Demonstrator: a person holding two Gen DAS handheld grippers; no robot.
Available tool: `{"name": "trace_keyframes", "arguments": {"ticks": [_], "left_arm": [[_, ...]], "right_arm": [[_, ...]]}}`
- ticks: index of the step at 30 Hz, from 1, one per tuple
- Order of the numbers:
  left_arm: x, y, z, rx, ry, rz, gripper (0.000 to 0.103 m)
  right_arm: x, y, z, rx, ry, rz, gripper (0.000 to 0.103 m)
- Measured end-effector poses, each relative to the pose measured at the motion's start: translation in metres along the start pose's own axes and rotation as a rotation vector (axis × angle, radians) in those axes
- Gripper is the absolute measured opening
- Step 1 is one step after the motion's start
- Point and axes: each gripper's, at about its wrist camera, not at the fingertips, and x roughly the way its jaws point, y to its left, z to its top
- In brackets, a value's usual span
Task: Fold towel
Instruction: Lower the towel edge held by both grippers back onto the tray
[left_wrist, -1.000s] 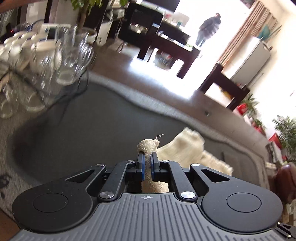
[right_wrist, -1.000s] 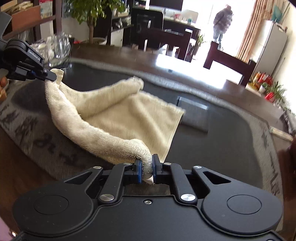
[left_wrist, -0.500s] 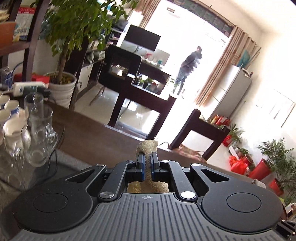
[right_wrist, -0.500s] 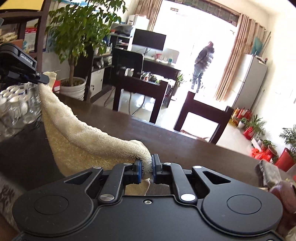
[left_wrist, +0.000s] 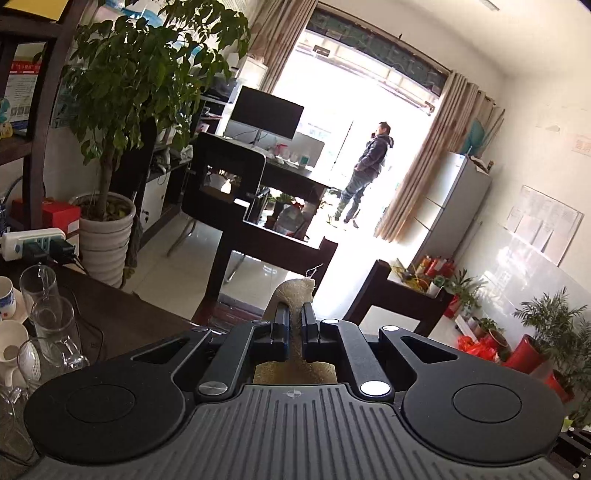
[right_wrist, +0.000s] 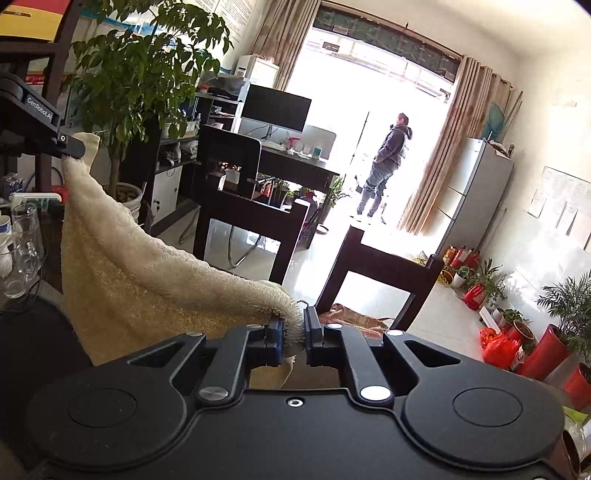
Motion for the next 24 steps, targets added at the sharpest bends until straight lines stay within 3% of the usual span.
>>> {"name": "trace_keyframes", "arguments": {"ticks": [6,24], "left_arm": [[-0.013,0.007,-0.013,-0.010,-0.001,-0.015,0.006],[-0.110,0.068,-0.157,-0.009,0.183,0.054,0.006]], "right_arm": [[-0.010,0.004,-0.019,-0.031,-0.003,0.022,0.012],[-0.099,0.055,-0.127,-0.114,0.128,0.223,0.012]]}}
